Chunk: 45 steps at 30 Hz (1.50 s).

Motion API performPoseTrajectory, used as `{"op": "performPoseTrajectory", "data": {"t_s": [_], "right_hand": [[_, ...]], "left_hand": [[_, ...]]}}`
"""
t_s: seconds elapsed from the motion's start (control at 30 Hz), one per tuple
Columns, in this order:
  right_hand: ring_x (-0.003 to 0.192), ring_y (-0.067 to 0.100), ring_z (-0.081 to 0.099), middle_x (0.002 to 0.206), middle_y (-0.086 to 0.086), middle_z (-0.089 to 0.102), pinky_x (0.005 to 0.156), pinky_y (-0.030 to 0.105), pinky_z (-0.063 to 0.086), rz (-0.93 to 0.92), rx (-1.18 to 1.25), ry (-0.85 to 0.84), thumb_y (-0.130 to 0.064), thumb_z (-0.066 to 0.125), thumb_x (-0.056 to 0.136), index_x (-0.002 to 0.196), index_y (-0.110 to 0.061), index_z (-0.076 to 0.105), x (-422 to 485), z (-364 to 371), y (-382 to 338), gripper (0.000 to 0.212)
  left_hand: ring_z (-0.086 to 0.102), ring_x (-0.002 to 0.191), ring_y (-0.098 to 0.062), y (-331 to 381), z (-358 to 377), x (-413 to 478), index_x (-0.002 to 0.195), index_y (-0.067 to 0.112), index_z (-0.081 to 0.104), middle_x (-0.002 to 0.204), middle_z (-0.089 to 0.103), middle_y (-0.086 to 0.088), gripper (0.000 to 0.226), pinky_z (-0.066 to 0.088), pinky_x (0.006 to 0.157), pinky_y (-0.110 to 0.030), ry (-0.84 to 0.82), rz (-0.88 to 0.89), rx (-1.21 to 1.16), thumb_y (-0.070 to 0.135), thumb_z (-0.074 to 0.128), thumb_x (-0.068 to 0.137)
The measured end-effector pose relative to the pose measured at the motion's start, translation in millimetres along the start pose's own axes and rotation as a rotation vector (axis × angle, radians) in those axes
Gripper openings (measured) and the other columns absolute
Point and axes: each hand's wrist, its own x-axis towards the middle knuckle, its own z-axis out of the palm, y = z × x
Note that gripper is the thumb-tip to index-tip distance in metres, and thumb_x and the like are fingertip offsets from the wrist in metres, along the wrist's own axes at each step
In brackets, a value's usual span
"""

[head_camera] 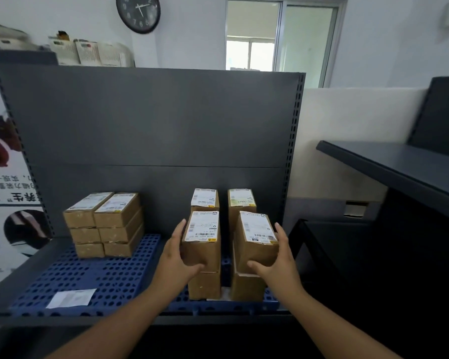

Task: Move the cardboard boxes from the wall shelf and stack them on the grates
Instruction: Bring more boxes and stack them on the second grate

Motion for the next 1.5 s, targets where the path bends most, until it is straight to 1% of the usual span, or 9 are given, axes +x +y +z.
{"op": "performPoseTrajectory", "data": {"t_s": [0.2,0.33,0.47,0.73,0.97,1.1,1.27,1.37,1.5], "right_hand": [[0.121,0.014,0.046,0.140,-0.007,0.042,0.099,0.043,0.047,0.143,0.150,-0.057,-0.012,0.088,0.066,0.145,-0.051,0.011,-7,0,13,0.118],[0.124,0.014,0.044,0.140,-0.008,0.044,0.101,0.043,0.046,0.129,0.107,-0.067,-0.015,0.084,0.073,0.147,-0.044,0.019,-8,12,16,0.102],[0.119,0.007,0.046,0.137,-0.012,0.047,0.096,0.030,0.046,0.083,0.065,-0.089,-0.013,0.080,0.078,0.143,-0.044,0.026,-4,24,15,0.090],[0.100,-0.007,0.052,0.124,-0.021,0.051,0.073,0.011,0.046,0.105,0.053,-0.088,-0.016,0.078,0.081,0.146,-0.045,0.024,8,35,15,0.089],[0.118,0.003,0.046,0.134,-0.016,0.046,0.093,0.023,0.046,0.109,0.044,-0.104,-0.014,0.081,0.077,0.150,-0.042,0.018,12,32,14,0.101],[0.108,-0.002,0.047,0.140,-0.012,0.039,0.089,0.022,0.045,0.116,0.049,-0.114,-0.004,0.071,0.083,0.149,-0.043,0.017,13,17,21,0.094],[0.101,0.003,0.054,0.150,0.001,0.036,0.057,0.015,0.049,0.171,0.024,-0.032,0.006,0.054,0.090,0.148,-0.036,0.031,26,-7,36,0.075],[0.127,0.020,0.047,0.148,0.002,0.041,0.076,0.023,0.050,0.181,0.041,0.009,-0.004,0.055,0.095,0.144,-0.038,0.036,44,-13,38,0.062],[0.138,0.021,0.035,0.150,0.003,0.039,0.108,0.042,0.037,0.189,0.087,-0.015,-0.014,0.053,0.098,0.142,-0.044,0.037,73,-9,35,0.055]], "left_hand": [[0.051,0.124,-0.020,-17,2,-5,0.152,0.045,0.011,0.149,0.041,-0.003,0.125,0.046,0.100,-0.040,-0.006,-0.170,-0.119,0.028,0.094,0.060],[0.053,0.096,0.010,-28,11,-4,0.150,0.034,0.027,0.132,0.056,0.008,0.104,0.045,0.075,-0.010,-0.066,-0.169,-0.116,0.020,0.089,0.067],[0.057,0.092,0.006,-28,22,0,0.144,0.033,0.038,0.110,0.060,0.017,0.086,0.047,0.062,-0.006,-0.075,-0.164,-0.080,0.020,0.083,0.072],[0.052,0.093,0.012,-30,31,13,0.145,0.035,0.038,0.110,0.059,0.018,0.083,0.045,0.066,-0.005,-0.096,-0.161,-0.079,0.020,0.082,0.076],[0.050,0.105,0.003,-34,24,14,0.141,0.042,0.032,0.117,0.051,0.023,0.092,0.044,0.070,-0.006,-0.147,-0.160,-0.132,0.031,0.089,0.069],[0.043,0.129,-0.014,-48,6,20,0.151,0.036,0.029,0.139,0.040,0.014,0.103,0.043,0.102,-0.034,-0.170,-0.172,-0.124,0.045,0.087,0.067],[0.051,0.126,-0.020,-70,-16,32,0.127,0.046,0.045,0.149,0.043,-0.001,0.058,0.048,0.090,-0.031,-0.135,-0.205,-0.228,0.006,0.065,0.091],[0.056,0.120,-0.023,-71,-23,46,0.131,0.040,0.047,0.148,0.044,-0.004,0.051,0.048,0.095,-0.042,-0.081,-0.218,-0.209,0.012,0.066,0.092],[0.051,0.119,-0.016,-53,-21,70,0.134,0.051,0.045,0.148,0.040,0.003,0.051,0.043,0.093,-0.048,-0.118,-0.269,-0.355,0.034,0.066,0.091]]}}
